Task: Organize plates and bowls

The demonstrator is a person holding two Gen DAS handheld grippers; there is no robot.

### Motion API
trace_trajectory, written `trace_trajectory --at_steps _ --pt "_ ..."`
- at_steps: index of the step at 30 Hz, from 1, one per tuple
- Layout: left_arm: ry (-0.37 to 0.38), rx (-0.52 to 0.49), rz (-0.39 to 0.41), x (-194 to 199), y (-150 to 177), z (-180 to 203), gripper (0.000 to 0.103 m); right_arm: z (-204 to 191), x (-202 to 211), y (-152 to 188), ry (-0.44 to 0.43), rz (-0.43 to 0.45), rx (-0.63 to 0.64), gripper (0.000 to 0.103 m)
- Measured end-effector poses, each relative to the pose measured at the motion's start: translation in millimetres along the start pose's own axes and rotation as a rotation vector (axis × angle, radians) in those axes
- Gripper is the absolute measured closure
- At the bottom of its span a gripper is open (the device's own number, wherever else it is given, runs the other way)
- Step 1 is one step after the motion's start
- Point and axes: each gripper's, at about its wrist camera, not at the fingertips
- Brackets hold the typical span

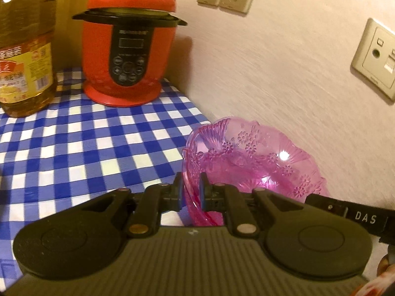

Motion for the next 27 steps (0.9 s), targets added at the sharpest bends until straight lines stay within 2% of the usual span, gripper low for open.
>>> trace_trajectory --at_steps 7,27 --pt "0.021 -0.023 -0.013 -13.6 0.9 5.1 0.092 6.4 -11.9 -0.2 0.038 -0.028 0.015 0.088" --pt "-0.013 -0.099 -0.057 -35.1 7.0 15.6 0.092 5.7 -36.0 3.5 0.085 -0.104 0.070 0.086"
Point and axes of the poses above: each gripper's, at about its wrist camera, not at the fingertips, and x roughly against the way its jaws point, z to its right, y to its underside, and after that the axes turned 3 degrees about -x, right-handed
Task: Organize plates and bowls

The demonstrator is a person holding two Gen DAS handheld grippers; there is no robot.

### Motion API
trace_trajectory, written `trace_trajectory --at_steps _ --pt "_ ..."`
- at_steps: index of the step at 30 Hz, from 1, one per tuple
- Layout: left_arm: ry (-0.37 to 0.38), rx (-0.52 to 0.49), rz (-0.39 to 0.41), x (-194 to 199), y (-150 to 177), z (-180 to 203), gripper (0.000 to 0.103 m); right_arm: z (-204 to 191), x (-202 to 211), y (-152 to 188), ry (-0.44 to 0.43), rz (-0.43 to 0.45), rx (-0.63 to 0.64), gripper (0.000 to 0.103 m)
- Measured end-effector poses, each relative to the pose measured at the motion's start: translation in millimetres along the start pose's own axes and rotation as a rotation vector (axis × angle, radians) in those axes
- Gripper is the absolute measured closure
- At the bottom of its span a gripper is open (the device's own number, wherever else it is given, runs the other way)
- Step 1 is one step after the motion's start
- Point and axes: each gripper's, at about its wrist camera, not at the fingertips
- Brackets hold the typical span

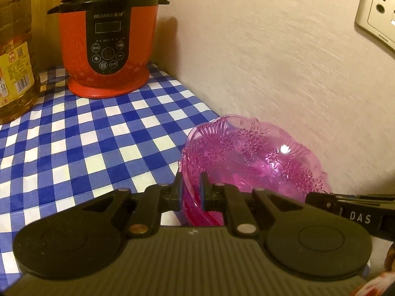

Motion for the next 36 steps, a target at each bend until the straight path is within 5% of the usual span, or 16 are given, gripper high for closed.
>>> trace_trajectory --at_steps 12,16,28,36 --pt "-0.035 -0.046 0.004 -0.9 0.8 4.8 0.090 -2.7 -1.5 1.2 0.008 0.006 0.010 0.080" --pt "-0.047 -0.027 0.010 0.6 0.4 -0.3 0.088 2.5 0.7 -1.1 -0.009 0.020 -0.042 0.052" --pt "0.006 0.204 0.027 19.3 0.5 -43.1 0.085 24.1 5.6 3.7 -0.034 0.029 -0.092 0.052" --pt "-0.002 0.208 0.039 29.2 0.9 -45.1 0.085 27.5 16.7 4.1 -0.084 0.078 -0.094 0.052"
Point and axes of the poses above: each gripper's, at about its wrist camera, not at the fingertips, and x roughly against the way its jaws point, z to its right, y to its underside, and after that the axes turned 3 degrees about -x, right-handed
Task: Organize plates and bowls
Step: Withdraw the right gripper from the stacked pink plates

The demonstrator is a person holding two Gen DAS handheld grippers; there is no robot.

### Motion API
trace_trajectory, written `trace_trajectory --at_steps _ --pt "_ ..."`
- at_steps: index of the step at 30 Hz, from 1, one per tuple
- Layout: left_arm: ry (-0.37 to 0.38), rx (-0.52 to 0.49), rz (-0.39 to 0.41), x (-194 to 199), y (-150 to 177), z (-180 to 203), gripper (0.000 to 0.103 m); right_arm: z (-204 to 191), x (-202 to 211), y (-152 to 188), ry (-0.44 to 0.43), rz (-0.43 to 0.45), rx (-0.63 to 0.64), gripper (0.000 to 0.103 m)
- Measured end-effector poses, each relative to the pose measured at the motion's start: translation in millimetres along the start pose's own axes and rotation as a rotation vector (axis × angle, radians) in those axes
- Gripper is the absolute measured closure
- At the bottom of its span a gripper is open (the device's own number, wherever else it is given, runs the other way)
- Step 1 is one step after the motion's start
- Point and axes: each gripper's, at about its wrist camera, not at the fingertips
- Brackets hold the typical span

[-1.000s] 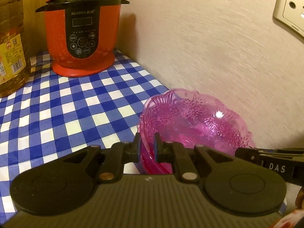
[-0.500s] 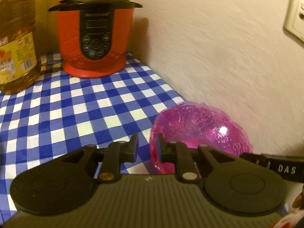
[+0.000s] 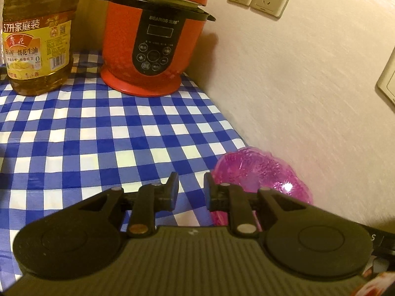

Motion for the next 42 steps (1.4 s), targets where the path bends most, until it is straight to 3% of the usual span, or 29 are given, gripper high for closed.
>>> trace_trajectory --at_steps 6,12,23,30,42 --pt "0.001 -0.007 -0.007 9.7 1.9 5.7 0.085 -16.7 9.4 -0.8 -0.039 0.039 0.051 0.052" --pt "-0.016 -0.011 0.017 38.3 2.4 4.3 0.085 -46.1 28.8 -2.4 -0.141 0.079 0.089 0.052" --pt "-0.087 0.025 0.087 125.4 19.8 1.1 0.083 -78.1 82.3 4.6 -0.282 0.116 0.087 0.052" --pt "-0.160 0.086 0.128 188.5 54.8 -7.3 0.082 -100.1 107.9 28.9 -0.368 0.057 0.129 0.052" --pt "-0.323 0.159 0.104 282.8 125.4 -35.3 0.082 -141.7 142.3 115.3 -0.479 -0.087 0.264 0.052"
Point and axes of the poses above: each gripper's, at about its wrist camera, not at the fingertips, and x roughly against the way its jaws point, z to its right, y to its underside, and after that the axes turned 3 degrees about -x, right-handed
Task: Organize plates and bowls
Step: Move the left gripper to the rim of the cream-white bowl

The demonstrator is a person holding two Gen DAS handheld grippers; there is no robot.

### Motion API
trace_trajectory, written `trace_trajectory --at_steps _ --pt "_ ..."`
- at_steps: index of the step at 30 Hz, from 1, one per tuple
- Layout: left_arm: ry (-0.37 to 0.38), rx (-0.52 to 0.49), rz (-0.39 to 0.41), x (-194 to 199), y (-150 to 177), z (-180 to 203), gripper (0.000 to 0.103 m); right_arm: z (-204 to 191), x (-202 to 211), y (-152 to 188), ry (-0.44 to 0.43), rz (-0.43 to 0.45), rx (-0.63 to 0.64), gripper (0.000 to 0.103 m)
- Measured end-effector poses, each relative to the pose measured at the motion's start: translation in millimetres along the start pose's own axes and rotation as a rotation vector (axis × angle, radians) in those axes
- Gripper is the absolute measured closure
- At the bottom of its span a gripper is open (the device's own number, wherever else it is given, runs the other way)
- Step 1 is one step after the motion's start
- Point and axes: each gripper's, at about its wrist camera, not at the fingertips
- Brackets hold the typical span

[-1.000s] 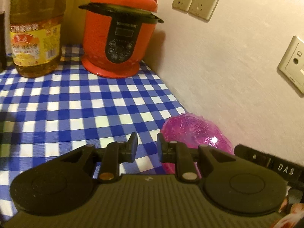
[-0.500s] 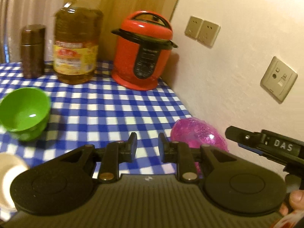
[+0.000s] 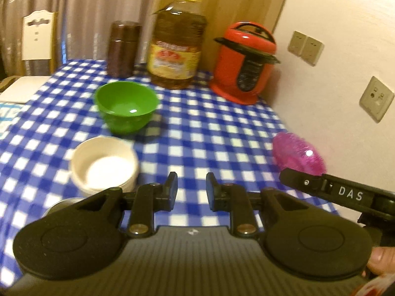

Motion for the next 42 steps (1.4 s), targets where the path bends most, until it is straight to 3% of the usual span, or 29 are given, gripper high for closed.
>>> trace_trajectory --at_steps 13,23,35,42 --pt "-0.109 0.038 -0.025 45.2 21.6 -38.1 0.081 -54.3 -4.4 44.6 -0.029 -0.128 0.165 0.052" --pt "-0.133 0.027 -0.001 60.9 10.8 -40.7 0.076 -62.9 1.8 47.4 -0.027 -0.135 0.205 0.052" --pt "-0.121 0.051 0.019 49.2 -3.8 -65.2 0.074 -63.6 -5.4 42.5 0.001 -0.127 0.223 0.052" --pt "-0.107 0.026 -0.007 21.2 -21.7 -87.8 0.074 -66.9 -34.6 33.2 -0.034 -0.148 0.177 0.052"
Point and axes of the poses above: each gripper's, at about its wrist camera, not at the fingertips, and x roughly against the way its jaws point, z to its right, y to its underside, and after that the axes turned 3 degrees about -x, right-handed
